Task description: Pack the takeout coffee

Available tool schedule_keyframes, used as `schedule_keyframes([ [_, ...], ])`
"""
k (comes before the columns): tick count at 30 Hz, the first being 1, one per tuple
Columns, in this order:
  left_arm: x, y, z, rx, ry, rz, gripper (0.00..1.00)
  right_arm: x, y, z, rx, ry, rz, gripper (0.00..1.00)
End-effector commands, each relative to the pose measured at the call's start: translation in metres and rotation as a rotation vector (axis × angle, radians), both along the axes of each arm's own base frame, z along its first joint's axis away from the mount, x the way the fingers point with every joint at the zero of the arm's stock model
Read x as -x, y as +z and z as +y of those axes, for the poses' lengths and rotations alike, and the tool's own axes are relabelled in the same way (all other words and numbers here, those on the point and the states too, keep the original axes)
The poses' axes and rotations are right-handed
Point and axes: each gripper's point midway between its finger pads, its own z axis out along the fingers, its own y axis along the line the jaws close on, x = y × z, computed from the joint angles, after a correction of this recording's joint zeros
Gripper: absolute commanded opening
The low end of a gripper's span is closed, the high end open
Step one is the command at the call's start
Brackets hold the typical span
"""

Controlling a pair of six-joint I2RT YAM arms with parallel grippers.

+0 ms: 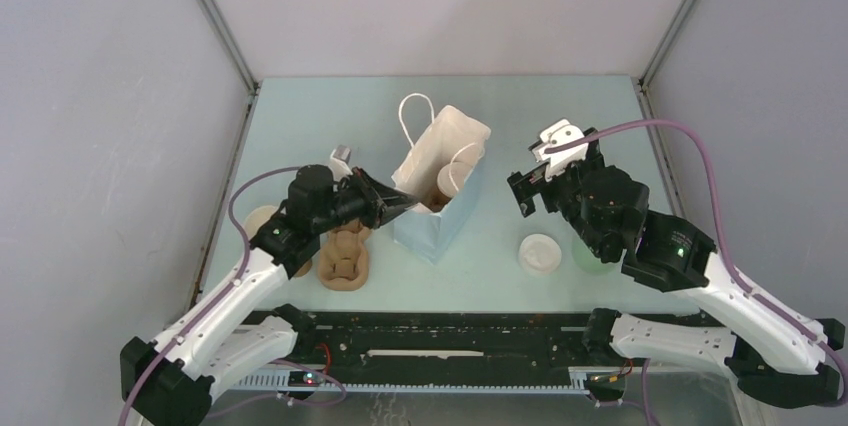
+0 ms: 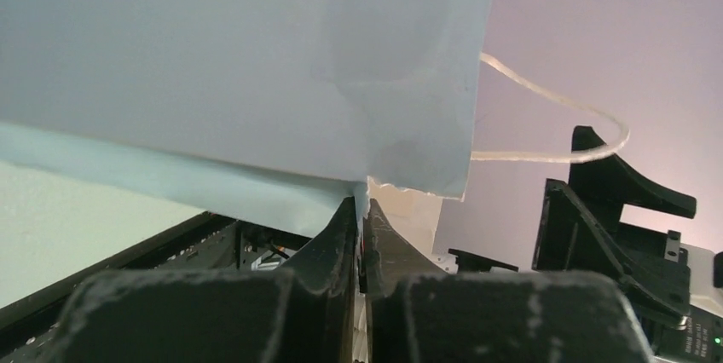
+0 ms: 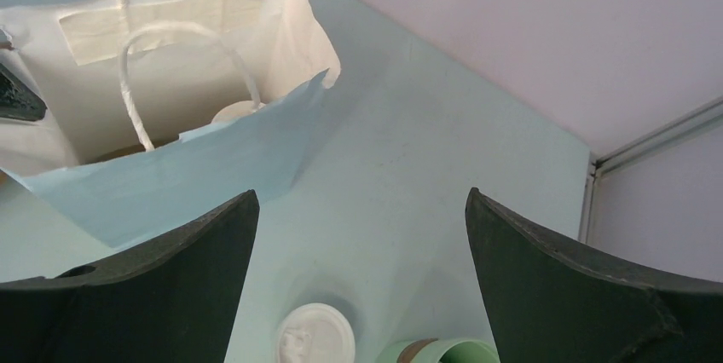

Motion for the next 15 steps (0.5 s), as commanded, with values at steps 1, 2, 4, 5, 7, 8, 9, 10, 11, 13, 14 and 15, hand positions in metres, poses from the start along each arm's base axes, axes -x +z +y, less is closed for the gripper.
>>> schedule_keyframes([
  [1,0.006,0.008,0.003,0.036,-0.003,-0.022,0.12,0.001,0.006,0.004,-0.094,0.019,0.034,1.0],
  [2,0.008,0.007,0.005,0.025,0.001,-0.025,0.15,0.0,0.005,0.004,-0.097,0.015,0.037,1.0],
  [4,0.01,0.005,0.009,0.01,0.008,-0.026,0.28,-0.001,0.004,0.005,-0.104,0.013,0.051,1.0],
  [5,0.011,0.007,0.01,0.001,0.012,-0.036,0.34,-0.001,0.005,0.007,-0.108,0.013,0.059,1.0],
  [7,0.013,0.012,0.015,-0.023,0.016,-0.071,0.45,-0.001,0.005,0.007,-0.116,0.005,0.081,1.0],
  [8,0.014,0.015,0.017,-0.045,0.019,-0.089,0.51,0.0,0.006,0.007,-0.122,0.002,0.092,1.0],
  [9,0.015,0.02,0.02,-0.066,0.02,-0.113,0.58,0.001,0.008,0.007,-0.132,-0.004,0.103,1.0],
  [10,0.016,0.023,0.024,-0.096,0.025,-0.139,0.63,0.003,0.009,0.007,-0.139,-0.005,0.119,1.0],
  [11,0.018,0.026,0.029,-0.126,0.03,-0.164,0.69,0.006,0.013,0.006,-0.153,-0.003,0.133,1.0],
  [13,0.023,0.027,0.041,-0.203,0.037,-0.214,0.78,0.012,0.015,0.0,-0.177,-0.016,0.165,1.0],
  [14,0.025,0.029,0.045,-0.23,0.044,-0.235,0.81,0.014,0.013,-0.005,-0.182,-0.036,0.186,1.0],
  [15,0.028,0.031,0.05,-0.254,0.046,-0.264,0.84,0.016,0.014,-0.013,-0.203,-0.068,0.195,1.0],
])
